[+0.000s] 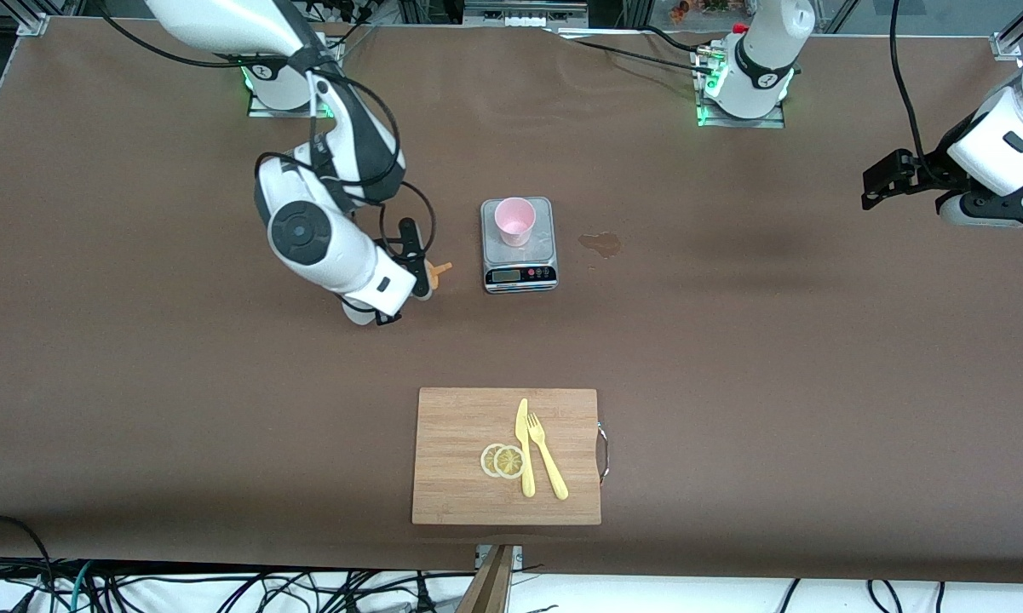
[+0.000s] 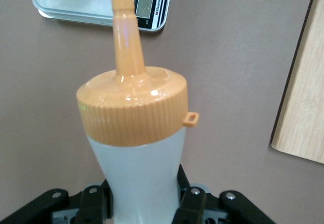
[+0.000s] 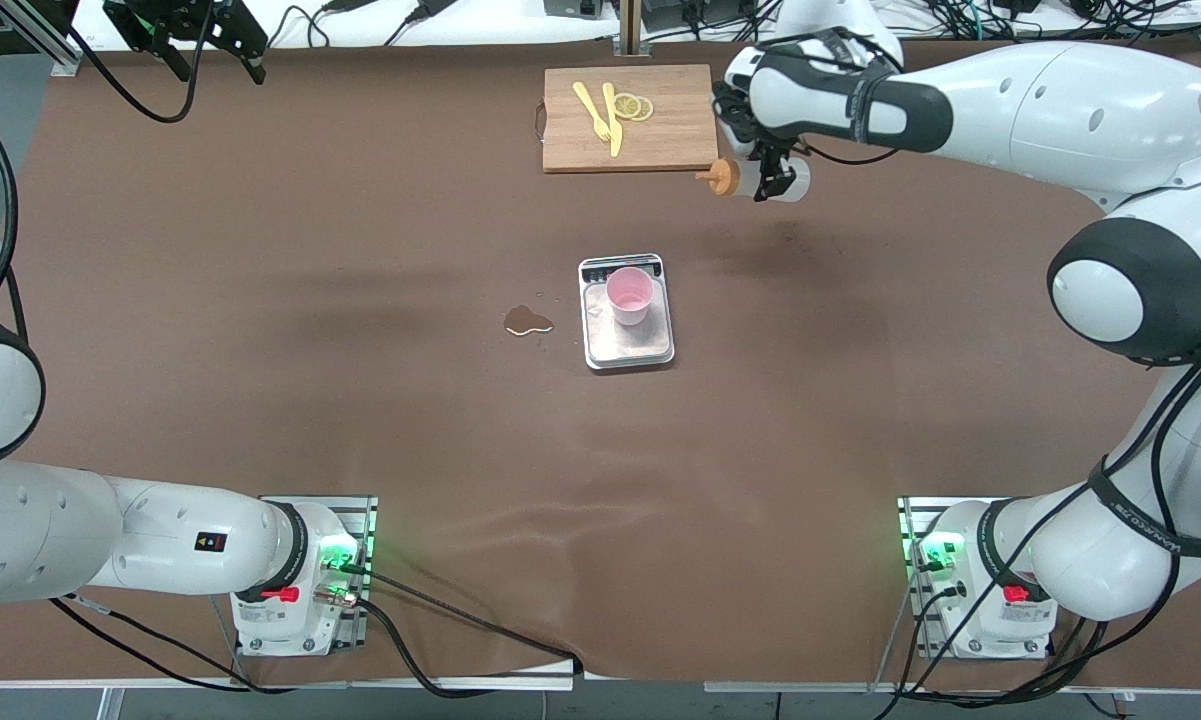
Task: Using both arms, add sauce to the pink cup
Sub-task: 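Carry the squeeze bottle with the right gripper away from the scale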
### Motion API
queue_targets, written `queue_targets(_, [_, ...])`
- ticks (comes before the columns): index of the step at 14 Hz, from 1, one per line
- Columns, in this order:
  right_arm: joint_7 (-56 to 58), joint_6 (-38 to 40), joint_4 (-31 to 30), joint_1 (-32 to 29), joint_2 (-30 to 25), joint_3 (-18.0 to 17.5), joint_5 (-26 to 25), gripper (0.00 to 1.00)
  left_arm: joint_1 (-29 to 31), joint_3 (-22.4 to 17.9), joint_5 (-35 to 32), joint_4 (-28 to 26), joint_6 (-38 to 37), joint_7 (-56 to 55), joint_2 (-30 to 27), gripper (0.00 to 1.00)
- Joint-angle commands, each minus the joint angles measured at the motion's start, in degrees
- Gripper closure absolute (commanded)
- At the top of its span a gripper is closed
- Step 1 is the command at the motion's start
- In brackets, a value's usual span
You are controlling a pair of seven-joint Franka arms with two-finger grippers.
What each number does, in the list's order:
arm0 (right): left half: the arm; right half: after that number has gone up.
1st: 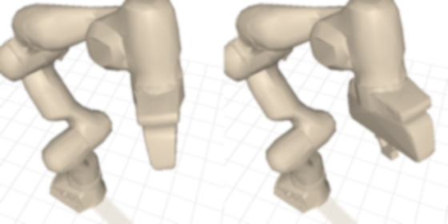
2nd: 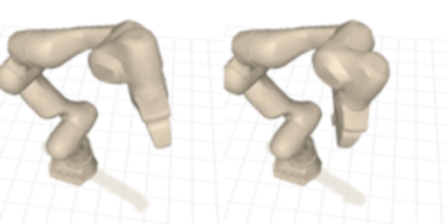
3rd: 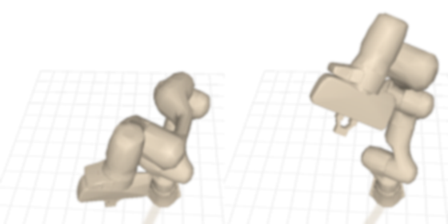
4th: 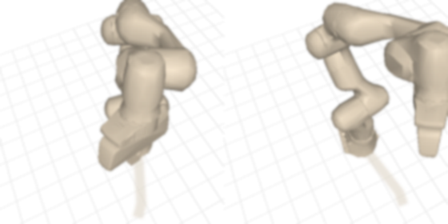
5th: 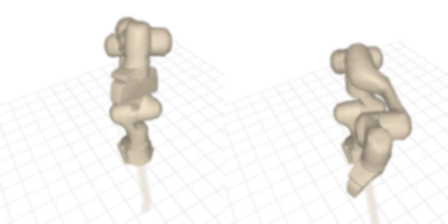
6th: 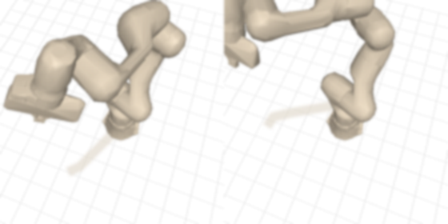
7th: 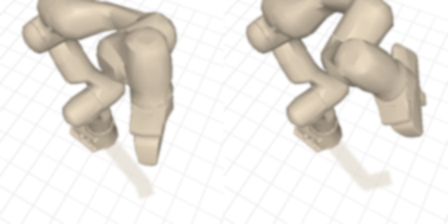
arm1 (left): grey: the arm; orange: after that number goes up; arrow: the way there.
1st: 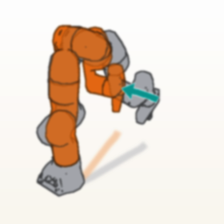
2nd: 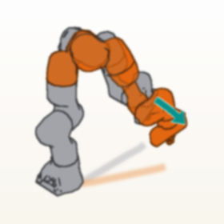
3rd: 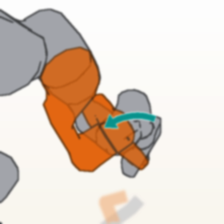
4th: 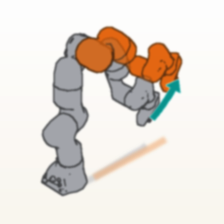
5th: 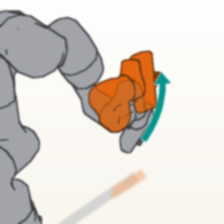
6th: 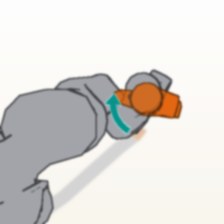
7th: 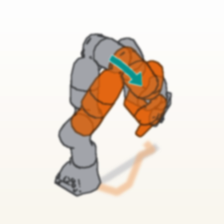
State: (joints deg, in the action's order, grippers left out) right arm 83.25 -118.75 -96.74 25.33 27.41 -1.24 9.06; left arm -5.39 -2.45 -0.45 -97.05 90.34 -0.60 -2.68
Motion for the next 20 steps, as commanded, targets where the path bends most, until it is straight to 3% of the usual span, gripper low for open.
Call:
queue_targets(1, [6.99,-0.78,-1.78,-2.21,-0.95,-0.43,4.9,0.55,-0.06,-0.19,-1.92,1.52,-1.3,0.51,0.3,0.0])
queue_targets(5, [21.04,-1.05,-3.98,-6.43,-0.25,-0.43,15.71,0.53,0.03,-0.27,-2.01,1.52,-1.3,0.68,0.3,0.0])
queue_targets(9, [28.79,-0.79,-6.35,-9.16,0.1,-0.7,16.87,0.53,0.12,-0.28,-2.01,1.52,-1.3,0.68,0.3,0.0])
queue_targets(12, [38.71,0.09,-9.42,-11.44,0.28,-0.7,26.16,0.53,0.12,-0.28,-1.92,1.52,-1.3,0.68,0.3,0.0])
queue_targets(20, [52.53,9.93,-13.38,-19.53,0.37,-0.7,35.06,0.53,0.12,-0.19,-1.92,1.52,-1.3,0.6,0.3,0.0])
